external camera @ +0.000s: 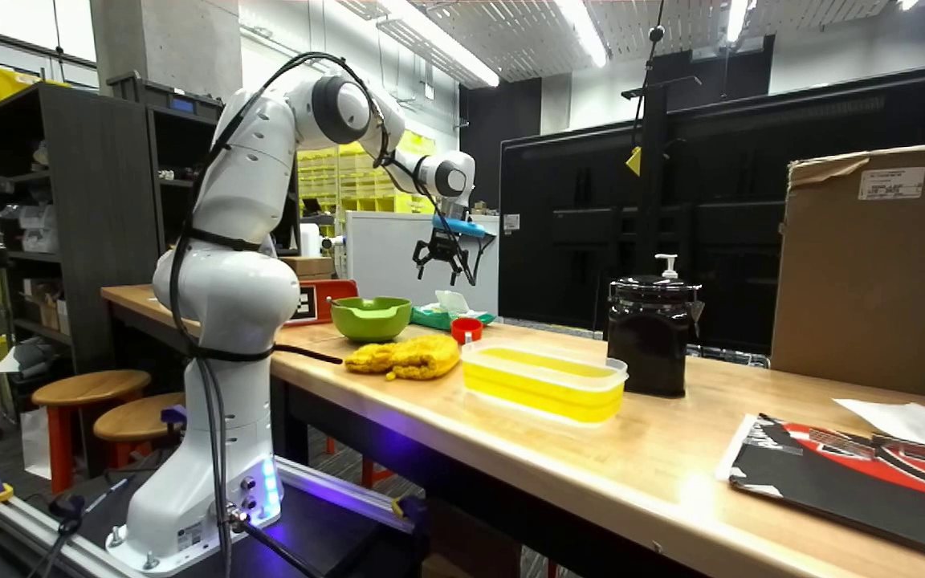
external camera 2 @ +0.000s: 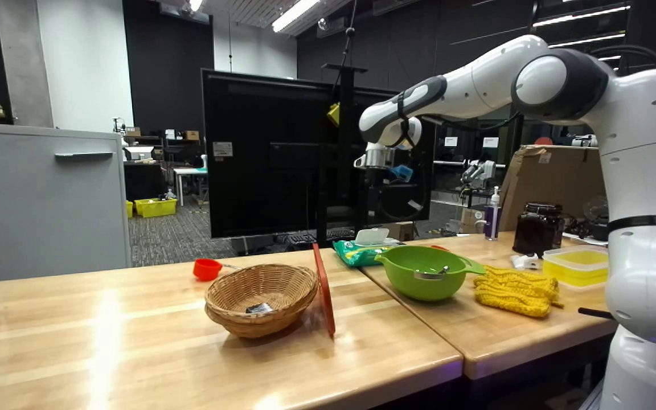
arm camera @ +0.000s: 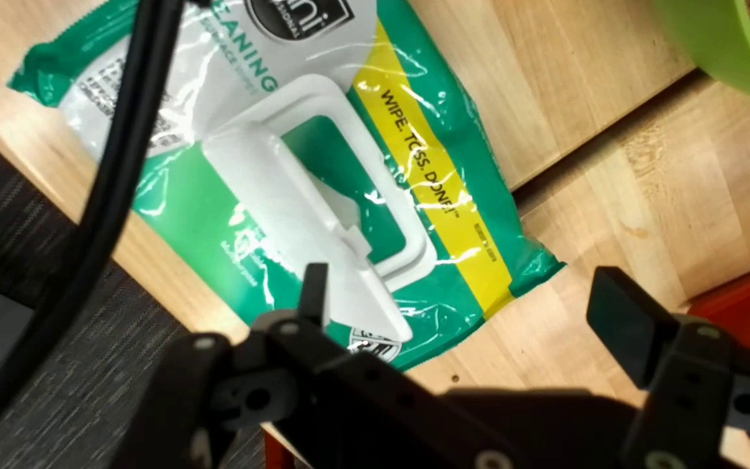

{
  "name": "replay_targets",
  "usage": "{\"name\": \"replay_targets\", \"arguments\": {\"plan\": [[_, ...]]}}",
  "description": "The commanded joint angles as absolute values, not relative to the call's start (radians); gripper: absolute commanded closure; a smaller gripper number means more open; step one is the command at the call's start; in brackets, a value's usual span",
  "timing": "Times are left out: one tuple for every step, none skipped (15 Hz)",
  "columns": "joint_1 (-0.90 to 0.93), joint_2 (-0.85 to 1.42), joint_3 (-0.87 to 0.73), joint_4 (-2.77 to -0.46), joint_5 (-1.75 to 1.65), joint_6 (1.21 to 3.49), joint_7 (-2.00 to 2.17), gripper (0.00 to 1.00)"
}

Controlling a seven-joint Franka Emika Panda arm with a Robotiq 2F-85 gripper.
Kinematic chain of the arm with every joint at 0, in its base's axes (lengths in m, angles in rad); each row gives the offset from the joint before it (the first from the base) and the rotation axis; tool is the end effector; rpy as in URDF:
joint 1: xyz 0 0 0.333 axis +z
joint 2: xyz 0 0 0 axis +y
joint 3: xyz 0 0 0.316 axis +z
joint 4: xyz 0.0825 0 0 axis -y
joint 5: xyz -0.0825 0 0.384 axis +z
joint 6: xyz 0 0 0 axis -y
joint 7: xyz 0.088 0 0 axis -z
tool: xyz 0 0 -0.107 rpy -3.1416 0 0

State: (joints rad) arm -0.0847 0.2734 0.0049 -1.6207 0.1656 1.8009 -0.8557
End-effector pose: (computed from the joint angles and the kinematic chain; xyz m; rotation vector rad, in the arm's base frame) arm 0.6322 -0.0369 0.4576 -2.7613 -1.0558 0.0156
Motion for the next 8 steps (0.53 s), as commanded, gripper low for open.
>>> {"name": "replay_targets", "arguments": {"plan": [[-0.097,0.342,0.016,-1.548,0.166,1.790,-0.890,0.00],[-0.098,0.357,0.018,-1.538,0.168,1.791,-0.896,0.00],[-0.101,0.369,0.019,-1.528,0.170,1.787,-0.901,0.00],[-0.102,0.377,0.020,-1.524,0.168,1.785,-0.900,0.00],[-0.105,0.384,0.021,-1.520,0.167,1.785,-0.901,0.00],[-0.107,0.389,0.021,-1.518,0.168,1.787,-0.903,0.00],[-0.110,0.392,0.022,-1.516,0.169,1.786,-0.907,0.00],[-0.111,0.395,0.022,-1.519,0.169,1.789,-0.905,0.00]]}}
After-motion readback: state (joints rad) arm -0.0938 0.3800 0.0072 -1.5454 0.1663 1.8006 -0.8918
